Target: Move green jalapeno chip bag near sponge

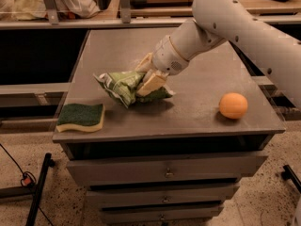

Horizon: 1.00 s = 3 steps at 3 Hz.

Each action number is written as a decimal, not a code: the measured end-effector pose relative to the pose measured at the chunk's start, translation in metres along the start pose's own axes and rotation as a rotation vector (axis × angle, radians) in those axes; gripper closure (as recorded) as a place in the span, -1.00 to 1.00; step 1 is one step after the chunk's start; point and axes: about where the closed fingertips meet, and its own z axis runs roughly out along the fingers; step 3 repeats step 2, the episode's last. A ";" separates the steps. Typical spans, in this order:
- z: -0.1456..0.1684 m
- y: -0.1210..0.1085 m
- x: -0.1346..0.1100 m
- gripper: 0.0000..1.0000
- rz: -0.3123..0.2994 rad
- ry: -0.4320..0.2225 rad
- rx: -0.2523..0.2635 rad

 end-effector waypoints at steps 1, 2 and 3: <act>0.004 0.003 -0.003 -1.00 -0.004 -0.015 -0.021; 0.005 0.004 -0.003 -1.00 -0.004 -0.015 -0.022; 0.005 0.004 -0.003 -1.00 -0.004 -0.015 -0.022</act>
Offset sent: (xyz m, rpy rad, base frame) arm -0.0033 0.0041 -0.0012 0.0084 0.0114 0.0161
